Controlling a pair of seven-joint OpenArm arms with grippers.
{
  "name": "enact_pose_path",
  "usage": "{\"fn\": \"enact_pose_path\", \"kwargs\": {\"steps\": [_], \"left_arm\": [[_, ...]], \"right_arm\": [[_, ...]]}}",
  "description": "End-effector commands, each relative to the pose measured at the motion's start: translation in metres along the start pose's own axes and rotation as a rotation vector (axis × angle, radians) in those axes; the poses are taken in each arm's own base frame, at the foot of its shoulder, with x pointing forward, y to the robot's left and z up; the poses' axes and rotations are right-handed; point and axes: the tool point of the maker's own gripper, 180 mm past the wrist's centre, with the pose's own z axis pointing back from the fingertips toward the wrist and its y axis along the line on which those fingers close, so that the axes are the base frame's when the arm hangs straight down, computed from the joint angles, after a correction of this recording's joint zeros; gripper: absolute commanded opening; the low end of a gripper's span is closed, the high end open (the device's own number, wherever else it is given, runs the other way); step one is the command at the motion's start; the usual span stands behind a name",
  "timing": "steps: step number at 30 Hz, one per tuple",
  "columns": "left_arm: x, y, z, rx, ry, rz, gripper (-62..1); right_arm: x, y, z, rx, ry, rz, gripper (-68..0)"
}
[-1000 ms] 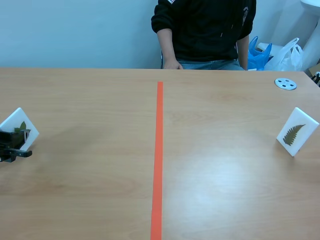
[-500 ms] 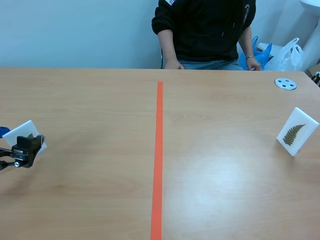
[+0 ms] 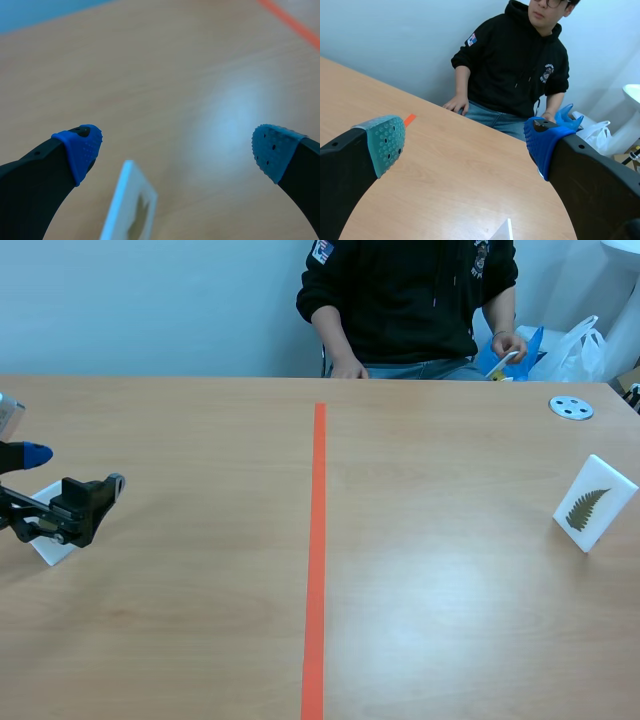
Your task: Sort the leaf by its shape. The table is split by an orange tape line. A compound leaf with several leaflets goes to the left side, a simple leaf with one blade goes to the right side. Return to the home posture when a red brick is placed on the table.
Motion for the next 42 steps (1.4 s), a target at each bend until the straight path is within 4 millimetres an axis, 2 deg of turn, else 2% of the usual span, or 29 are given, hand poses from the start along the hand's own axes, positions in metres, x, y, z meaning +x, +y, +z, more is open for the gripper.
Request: {"fn": "enact_pose_path", "kwargs": {"steps": [1,13,19,25,42], "left_arm": [[0.015,0.000,0.012,-0.003,-0.042,-0.023,1.4],[0.148,-0.082,0.085,-0.163,-0.359,-0.156,1.4],[0.189,-0.112,0.112,-0.218,-0.462,-0.207,1.4],[0.202,-0.125,0.122,-0.239,-0.501,-0.211,1.4],[0.201,-0.124,0.122,-0.231,-0.498,-0.210,1.4]], "right_arm": [[0.003,-0.001,0.000,0.000,-0.011,0.007,-18.6],[0.001,-0.001,0.000,0.001,0.001,0.007,-18.6],[0.001,-0.001,0.000,0.001,0.000,0.007,-18.6],[0.001,-0.001,0.000,0.001,-0.001,0.007,-18.6],[0.001,-0.001,0.000,0.001,0.000,0.007,-18.6]]}}
